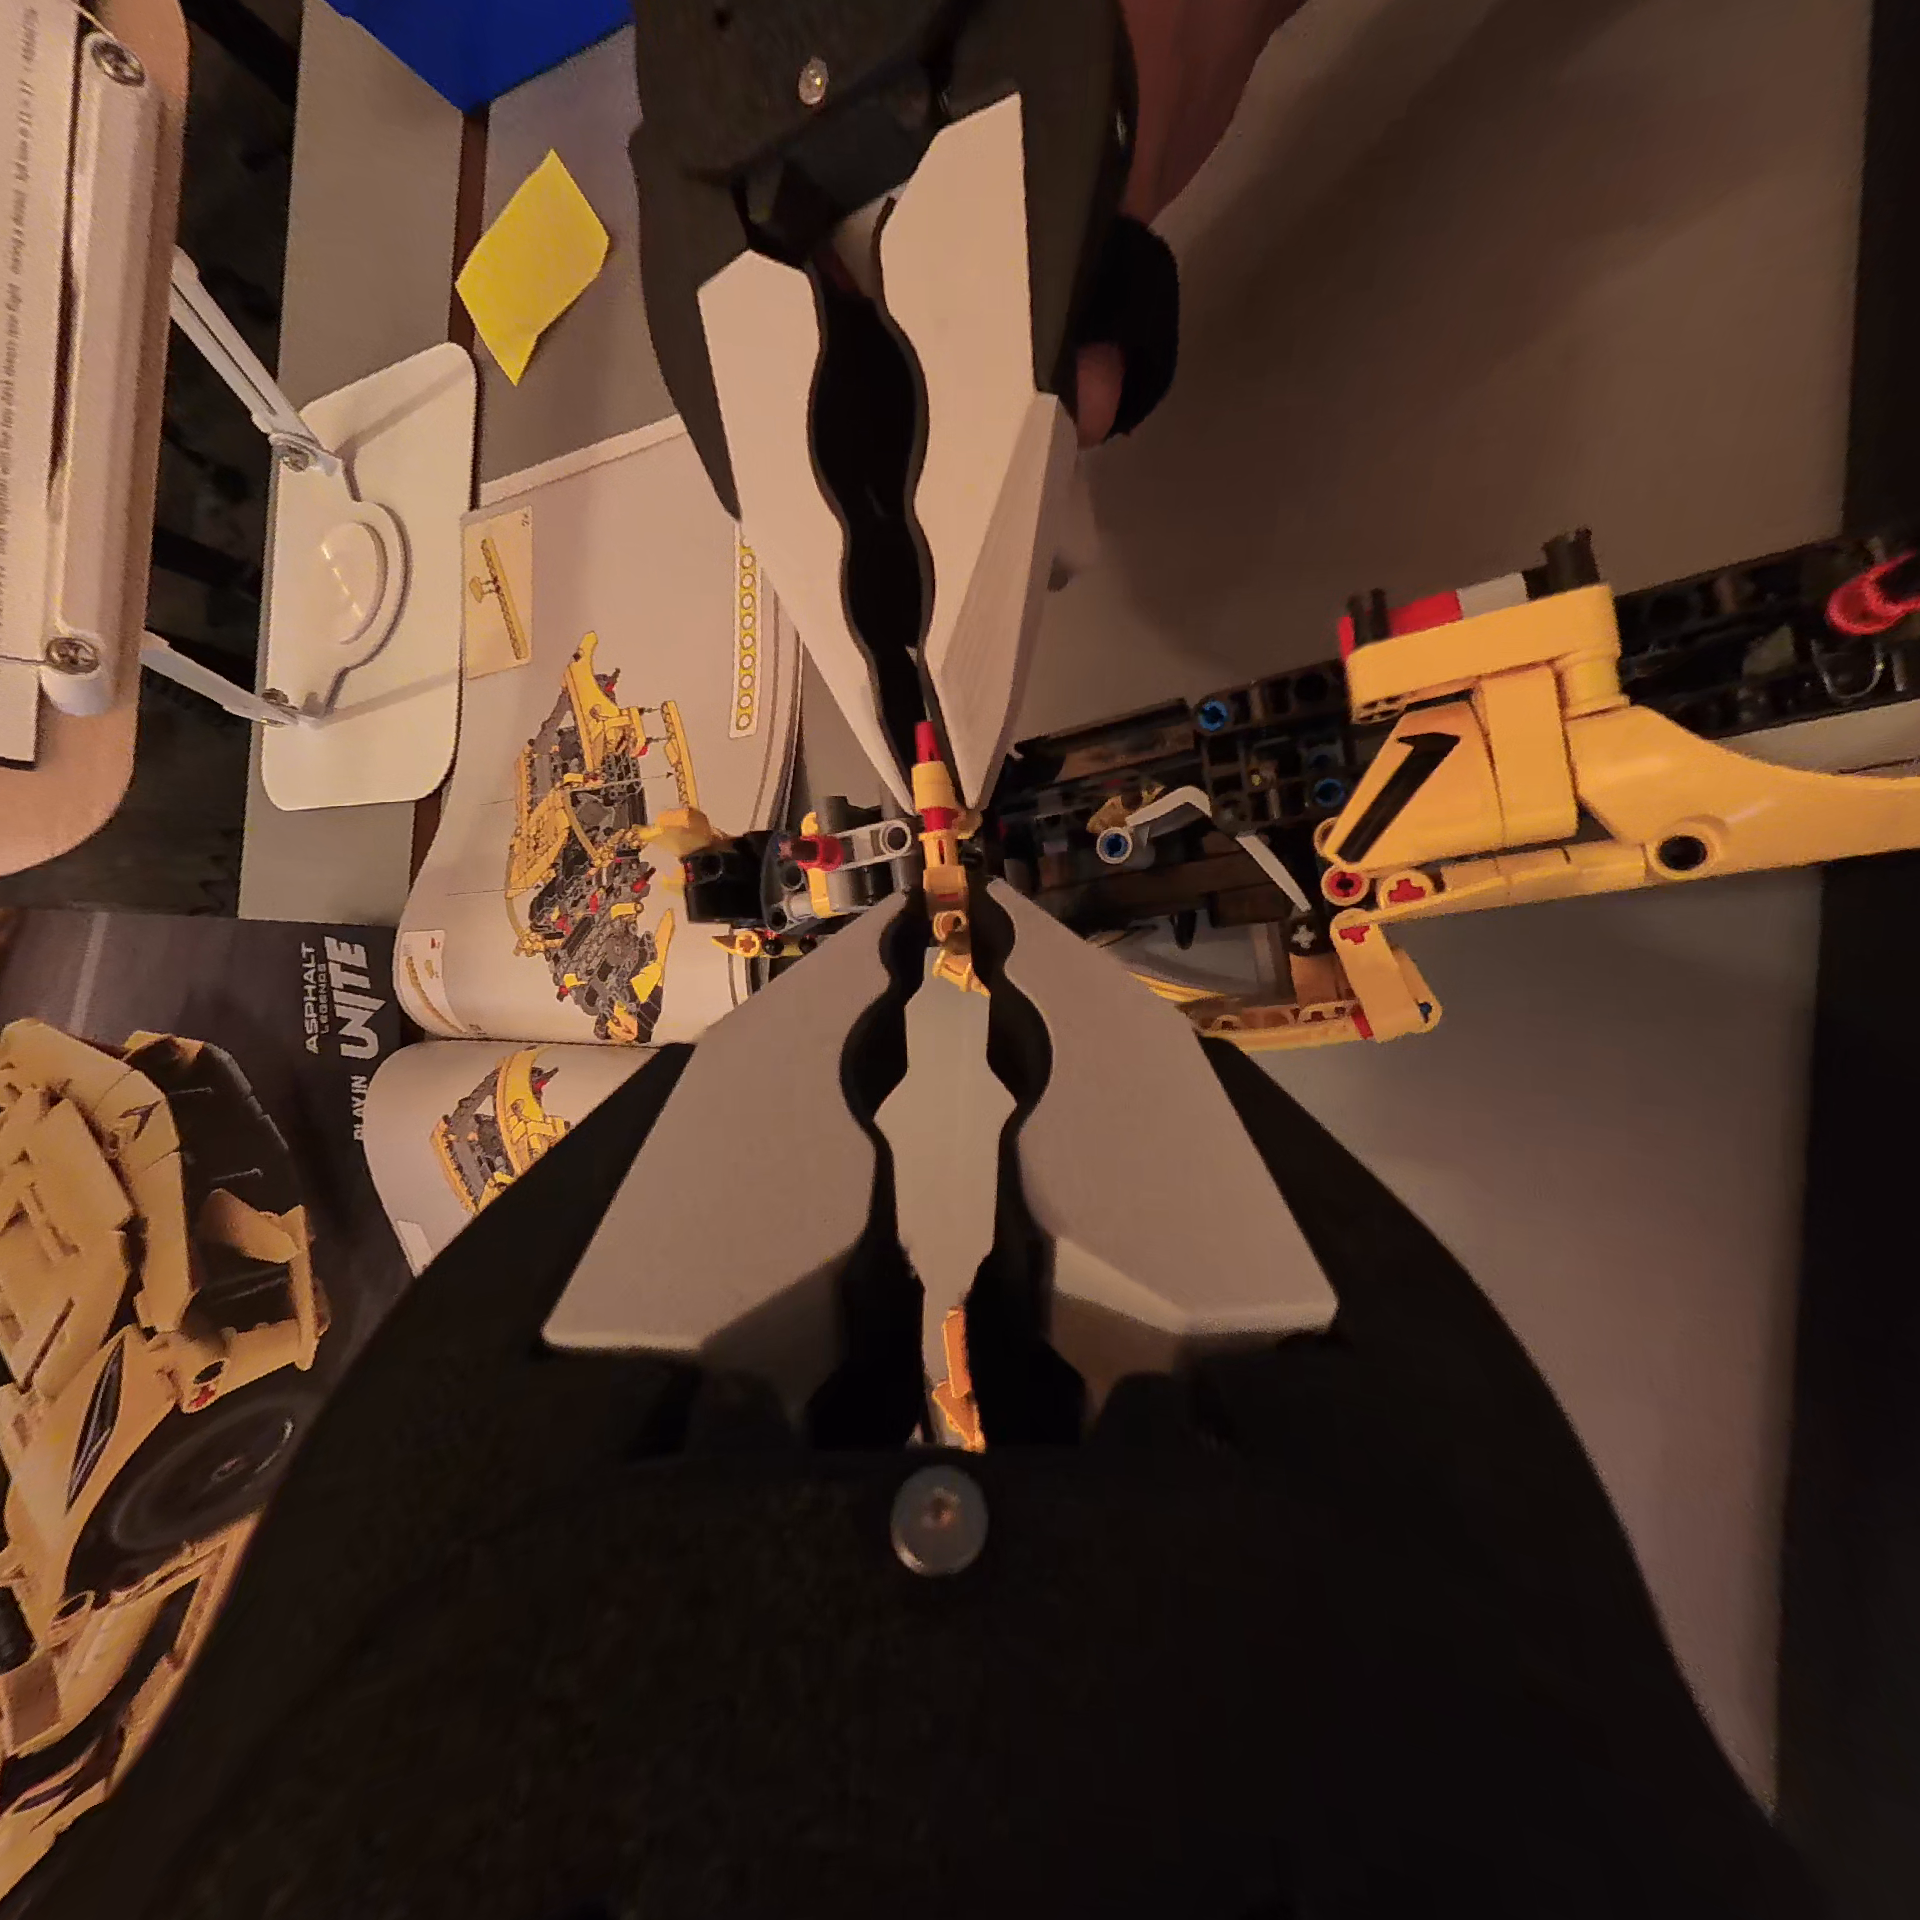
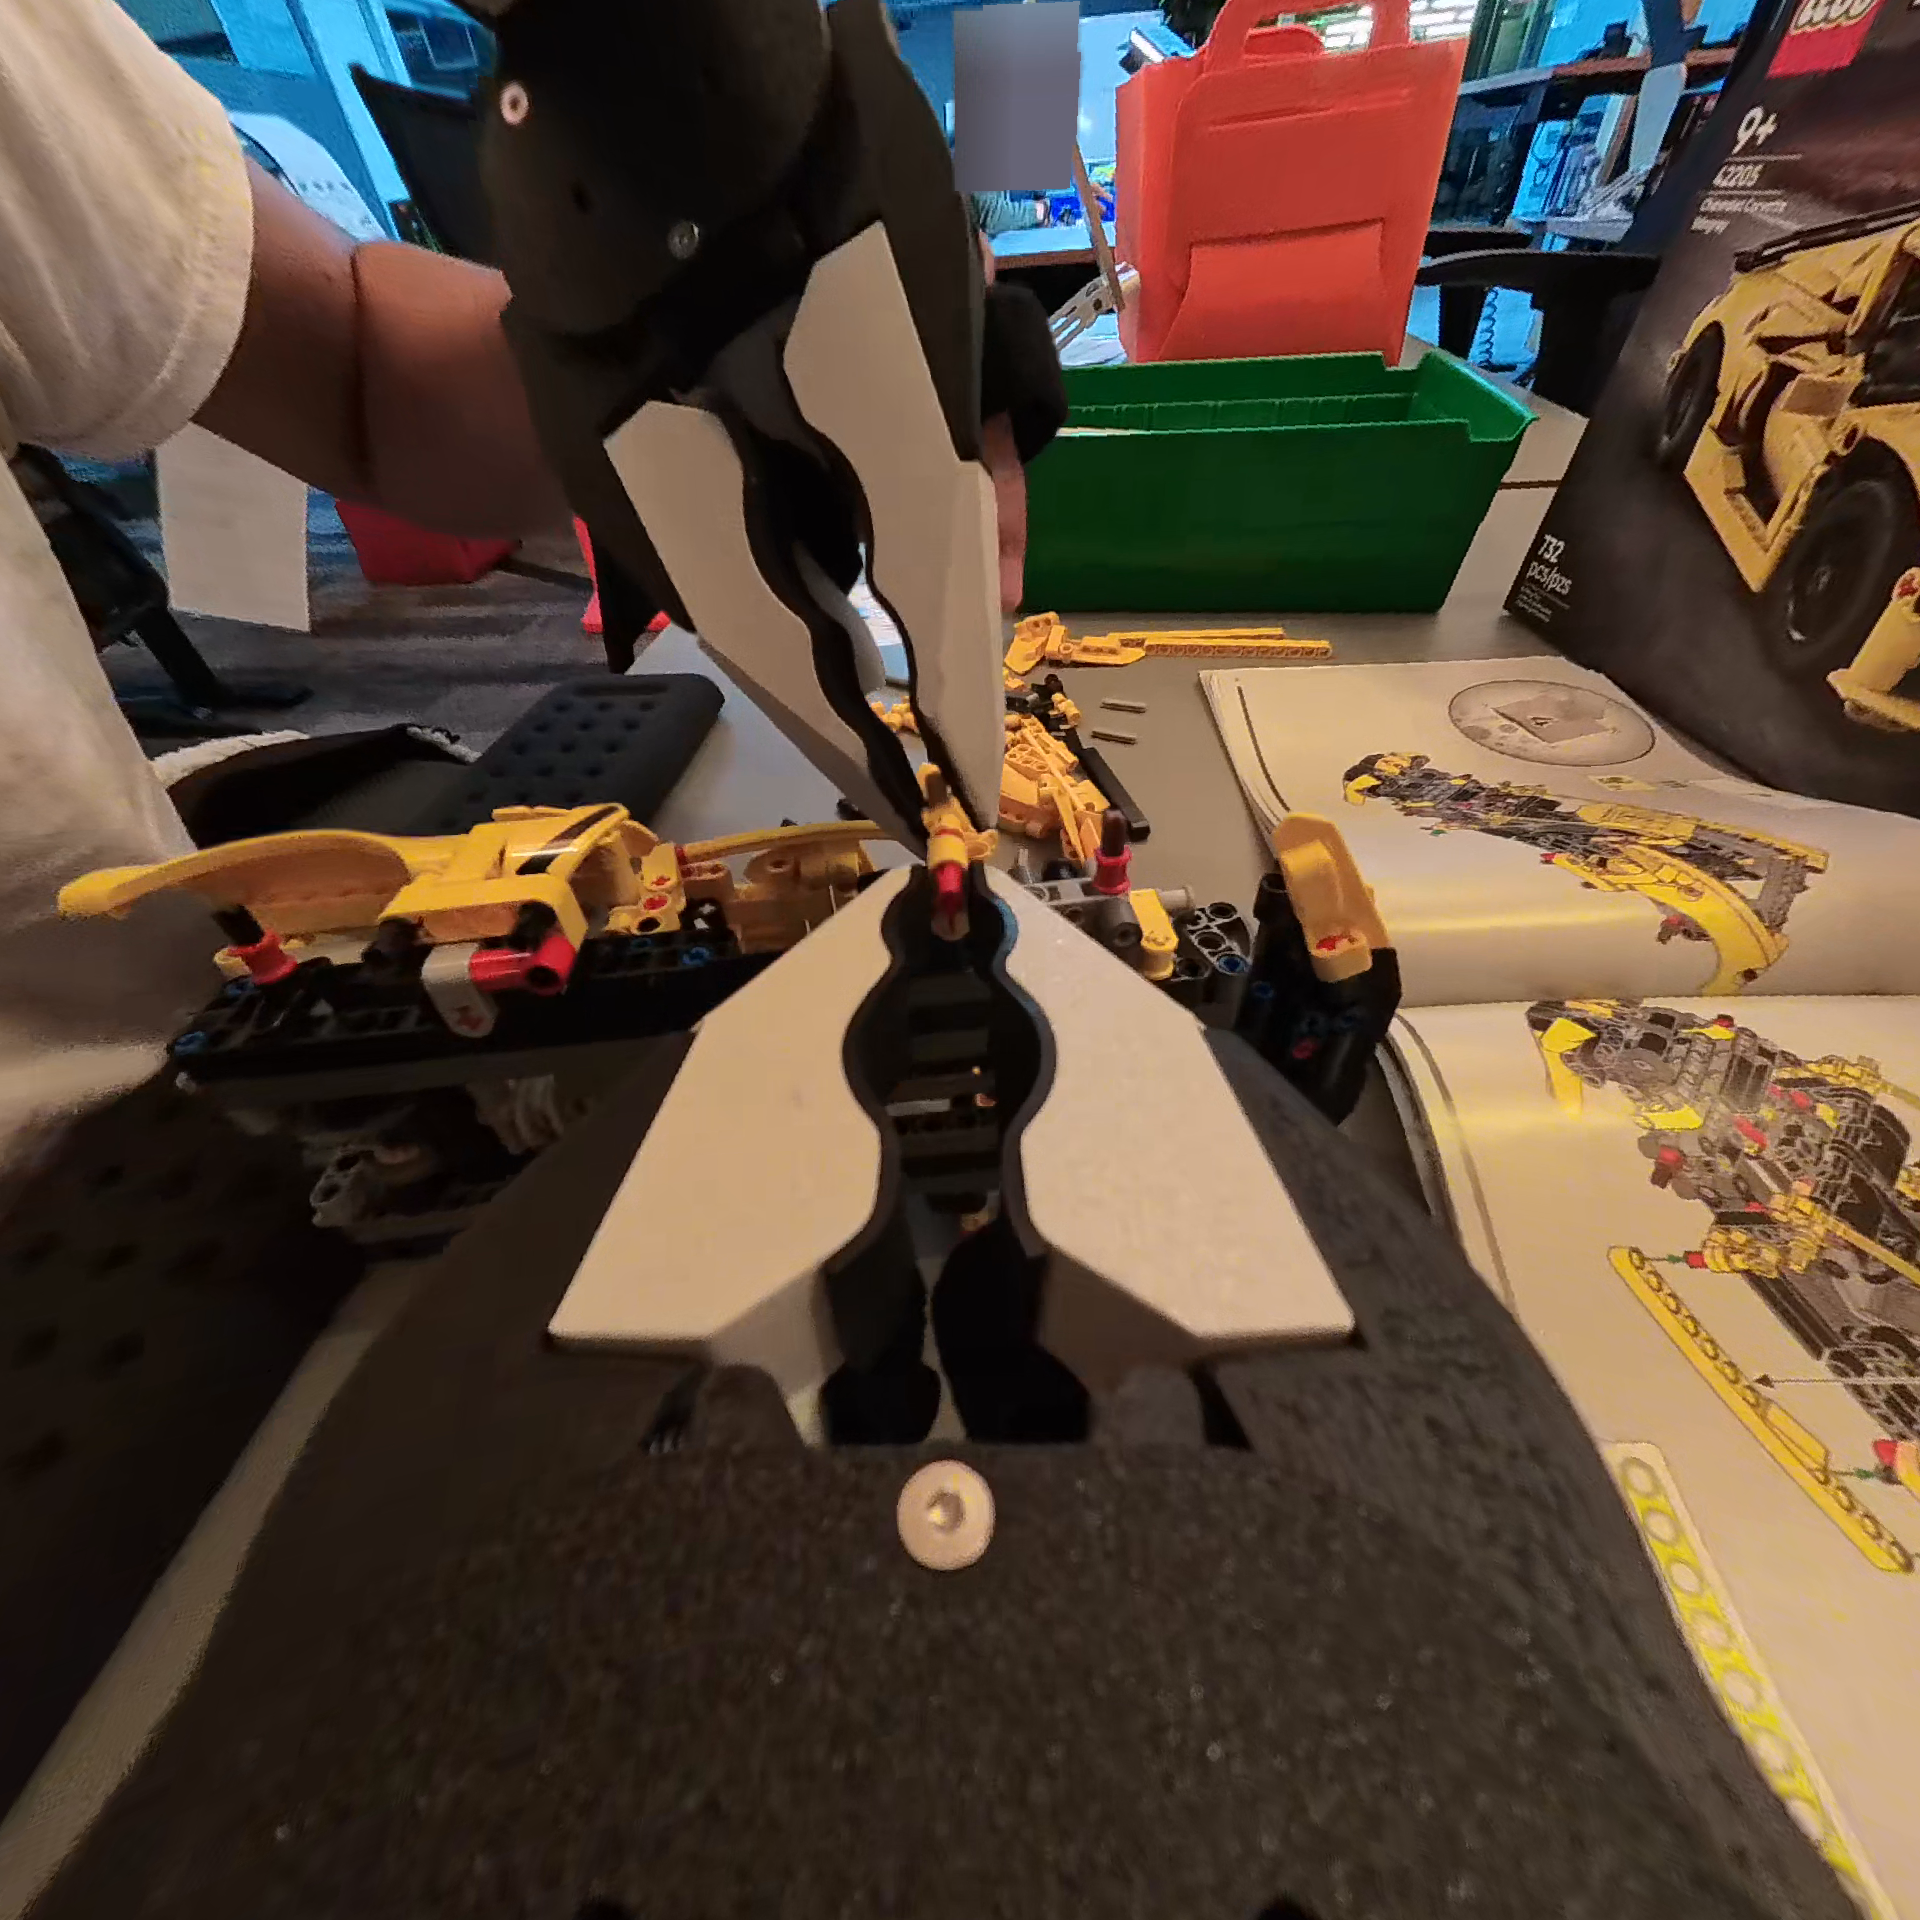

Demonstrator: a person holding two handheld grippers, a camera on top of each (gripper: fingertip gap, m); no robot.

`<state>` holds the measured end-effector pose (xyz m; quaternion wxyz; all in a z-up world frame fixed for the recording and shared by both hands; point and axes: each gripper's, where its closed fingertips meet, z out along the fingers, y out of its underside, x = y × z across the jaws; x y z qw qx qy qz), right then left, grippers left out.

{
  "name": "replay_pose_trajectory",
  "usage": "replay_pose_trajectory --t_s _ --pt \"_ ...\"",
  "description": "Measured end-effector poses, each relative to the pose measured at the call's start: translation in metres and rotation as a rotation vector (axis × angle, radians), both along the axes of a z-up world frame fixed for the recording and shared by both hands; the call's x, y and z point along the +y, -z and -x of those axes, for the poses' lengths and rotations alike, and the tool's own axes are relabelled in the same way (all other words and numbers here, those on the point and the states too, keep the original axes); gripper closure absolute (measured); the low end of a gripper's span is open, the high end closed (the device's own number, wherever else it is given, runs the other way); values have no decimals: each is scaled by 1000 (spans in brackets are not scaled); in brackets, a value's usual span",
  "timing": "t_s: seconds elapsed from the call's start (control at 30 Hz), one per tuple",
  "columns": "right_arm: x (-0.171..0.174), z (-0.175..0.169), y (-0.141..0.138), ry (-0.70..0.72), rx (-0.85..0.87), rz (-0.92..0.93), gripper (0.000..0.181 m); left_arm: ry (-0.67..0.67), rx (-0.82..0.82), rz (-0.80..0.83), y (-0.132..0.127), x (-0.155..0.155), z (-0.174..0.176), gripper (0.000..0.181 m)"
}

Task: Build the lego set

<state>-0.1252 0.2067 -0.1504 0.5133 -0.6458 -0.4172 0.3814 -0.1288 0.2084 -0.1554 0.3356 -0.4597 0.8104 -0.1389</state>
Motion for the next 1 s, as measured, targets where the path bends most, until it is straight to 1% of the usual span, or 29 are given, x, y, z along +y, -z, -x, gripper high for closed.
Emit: replay_pose_trajectory --t_s 0.37,0.53,0.57,0.63,0.7,0.8,0.87,1.0 --pt "-1 3 1 -34 -23 17 176 98 41 40 -1 -5 -2 175" --pt "-1 2 1 -33 -18 27 176 112 63 58 -1 -5 -2 175" --pt "-2 1 1 -36 -7 40 176 111 58 88 -1 -5 -2 175" --pt "-2 0 0 -41 8 71 175 106 46 198 -1 -6 -2 174" --pt "-2 -1 0 -30 2 51 175 103 47 327 -2 -7 -2 174" --pt "-4 -4 -5 -16 -4 17 172 98 68 474 -2 -8 -2 174" --pt "-4 -5 -6 -2 -16 5 173 95 85 523 -2 -9 -2 174" --pt "-4 -7 -6 3 -11 12 175 91 99 506 -2 -9 -4 174"
